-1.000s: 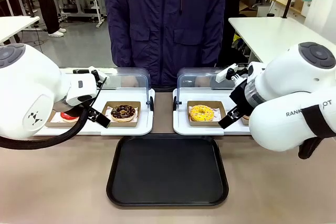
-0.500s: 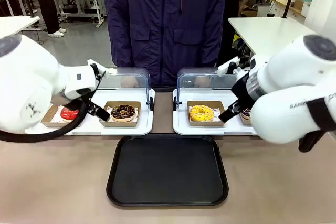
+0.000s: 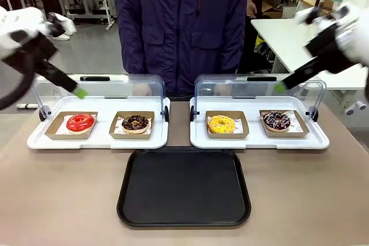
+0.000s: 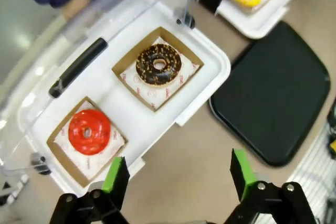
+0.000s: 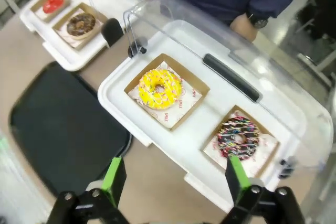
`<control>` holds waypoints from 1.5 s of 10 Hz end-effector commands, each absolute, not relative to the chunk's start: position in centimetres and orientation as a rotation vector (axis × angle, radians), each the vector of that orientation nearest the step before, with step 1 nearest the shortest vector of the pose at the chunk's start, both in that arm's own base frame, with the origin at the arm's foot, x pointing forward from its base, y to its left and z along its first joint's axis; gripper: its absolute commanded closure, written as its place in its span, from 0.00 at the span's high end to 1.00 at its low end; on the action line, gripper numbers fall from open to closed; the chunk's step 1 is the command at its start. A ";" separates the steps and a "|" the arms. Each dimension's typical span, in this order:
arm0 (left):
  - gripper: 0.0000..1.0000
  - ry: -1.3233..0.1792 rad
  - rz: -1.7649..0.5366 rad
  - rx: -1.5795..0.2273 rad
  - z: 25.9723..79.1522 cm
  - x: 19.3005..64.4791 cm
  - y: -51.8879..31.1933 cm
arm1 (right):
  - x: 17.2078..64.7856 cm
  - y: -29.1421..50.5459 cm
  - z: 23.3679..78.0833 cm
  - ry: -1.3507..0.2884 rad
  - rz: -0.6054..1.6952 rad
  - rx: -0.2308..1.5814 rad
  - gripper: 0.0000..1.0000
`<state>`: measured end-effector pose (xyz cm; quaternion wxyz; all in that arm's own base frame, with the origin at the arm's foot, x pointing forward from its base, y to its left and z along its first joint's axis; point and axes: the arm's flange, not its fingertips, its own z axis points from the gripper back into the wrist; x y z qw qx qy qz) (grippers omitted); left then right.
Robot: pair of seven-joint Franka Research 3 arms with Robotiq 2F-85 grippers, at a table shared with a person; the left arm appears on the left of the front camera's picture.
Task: Move the fourth donut from the left to the tray.
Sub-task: Pick up the Paper togo box containing the Donut indicated by the person and place it on the Handle tray.
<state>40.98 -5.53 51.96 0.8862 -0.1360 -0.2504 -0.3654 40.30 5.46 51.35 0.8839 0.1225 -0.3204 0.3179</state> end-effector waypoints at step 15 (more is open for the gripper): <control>1.00 -0.905 -0.922 -0.690 50.8 40.4 19.7 | 38.8 -22.4 49.2 -1.108 0.854 0.667 1.00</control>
